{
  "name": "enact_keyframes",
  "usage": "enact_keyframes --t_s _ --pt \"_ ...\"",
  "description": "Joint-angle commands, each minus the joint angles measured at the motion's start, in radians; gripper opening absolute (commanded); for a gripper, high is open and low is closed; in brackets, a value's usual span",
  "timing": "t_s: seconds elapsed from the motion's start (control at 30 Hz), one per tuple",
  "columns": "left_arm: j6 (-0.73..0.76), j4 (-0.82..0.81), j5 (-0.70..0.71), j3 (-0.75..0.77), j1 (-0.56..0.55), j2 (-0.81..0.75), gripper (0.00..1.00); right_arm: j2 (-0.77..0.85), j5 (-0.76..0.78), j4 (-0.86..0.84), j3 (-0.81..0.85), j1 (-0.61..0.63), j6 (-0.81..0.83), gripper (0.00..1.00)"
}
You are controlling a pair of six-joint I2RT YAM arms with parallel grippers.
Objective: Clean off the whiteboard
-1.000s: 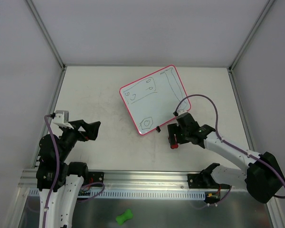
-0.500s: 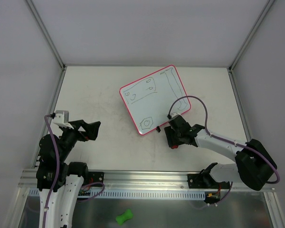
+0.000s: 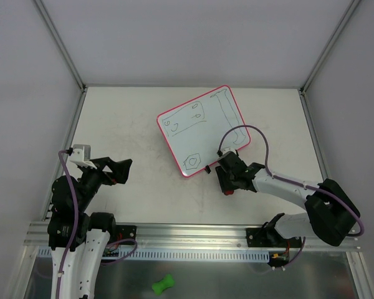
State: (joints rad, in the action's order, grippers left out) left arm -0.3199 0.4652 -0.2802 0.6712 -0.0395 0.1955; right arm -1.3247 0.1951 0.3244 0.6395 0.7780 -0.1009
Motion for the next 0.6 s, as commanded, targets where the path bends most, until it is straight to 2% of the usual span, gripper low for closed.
enact_keyframes --t_s 0.0,0.17,0.2,0.37,0.47,0.5,0.57 --pt "0.025 -0.016 -0.017 -0.005 -0.002 0.005 0.99 -0.018 0.033 -0.015 0.043 0.009 -0.01 0.41" --pt "0.025 -0.017 -0.019 -0.007 -0.002 0.005 0.99 -0.013 0.038 -0.016 0.045 0.012 -0.008 0.37" --pt "0.025 -0.016 -0.017 -0.005 -0.002 0.005 0.99 -0.014 0.041 -0.015 0.046 0.012 -0.005 0.3" --pt "0.025 -0.017 -0.016 -0.007 -0.002 0.007 0.99 -0.014 0.037 -0.01 0.051 0.014 0.0 0.13" --pt "0.025 -0.017 -0.016 -0.009 -0.002 0.008 0.99 0.015 0.043 -0.004 0.052 0.015 0.004 0.06" --pt "0.025 -0.016 -0.016 -0.009 -0.002 0.009 0.99 0.025 0.044 -0.004 0.051 0.017 0.007 0.01" --pt "0.025 -0.016 -0.017 -0.007 -0.002 0.01 0.99 0.062 0.049 -0.004 0.055 0.02 0.015 0.0"
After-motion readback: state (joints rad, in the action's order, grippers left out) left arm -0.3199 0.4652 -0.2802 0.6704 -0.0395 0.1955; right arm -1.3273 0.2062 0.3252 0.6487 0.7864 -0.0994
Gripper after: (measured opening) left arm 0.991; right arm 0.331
